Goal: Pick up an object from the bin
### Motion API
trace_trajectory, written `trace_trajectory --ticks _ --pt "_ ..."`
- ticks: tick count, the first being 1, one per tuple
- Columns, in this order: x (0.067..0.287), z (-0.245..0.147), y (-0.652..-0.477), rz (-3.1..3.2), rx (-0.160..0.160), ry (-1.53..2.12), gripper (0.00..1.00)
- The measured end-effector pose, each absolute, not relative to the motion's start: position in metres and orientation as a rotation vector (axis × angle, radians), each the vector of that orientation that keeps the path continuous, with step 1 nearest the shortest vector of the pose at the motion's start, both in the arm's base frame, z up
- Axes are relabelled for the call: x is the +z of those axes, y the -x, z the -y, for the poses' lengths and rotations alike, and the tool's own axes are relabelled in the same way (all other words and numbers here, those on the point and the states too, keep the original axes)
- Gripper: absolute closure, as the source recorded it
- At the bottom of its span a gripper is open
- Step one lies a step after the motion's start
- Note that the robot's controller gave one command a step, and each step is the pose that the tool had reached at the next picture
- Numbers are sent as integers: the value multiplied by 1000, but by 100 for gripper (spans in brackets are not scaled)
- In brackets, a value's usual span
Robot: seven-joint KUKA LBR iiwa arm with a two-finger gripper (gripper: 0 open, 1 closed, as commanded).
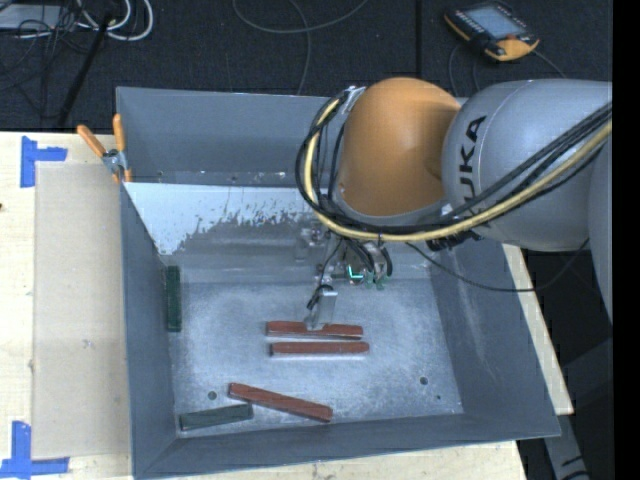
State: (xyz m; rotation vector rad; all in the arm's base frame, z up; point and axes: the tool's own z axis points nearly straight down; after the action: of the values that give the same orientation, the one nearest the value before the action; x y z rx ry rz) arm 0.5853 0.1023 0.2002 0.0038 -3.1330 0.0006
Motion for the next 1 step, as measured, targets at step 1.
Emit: trace_trajectory --ticks 1 --pt "205 -102 -587 3141 0 0 0"
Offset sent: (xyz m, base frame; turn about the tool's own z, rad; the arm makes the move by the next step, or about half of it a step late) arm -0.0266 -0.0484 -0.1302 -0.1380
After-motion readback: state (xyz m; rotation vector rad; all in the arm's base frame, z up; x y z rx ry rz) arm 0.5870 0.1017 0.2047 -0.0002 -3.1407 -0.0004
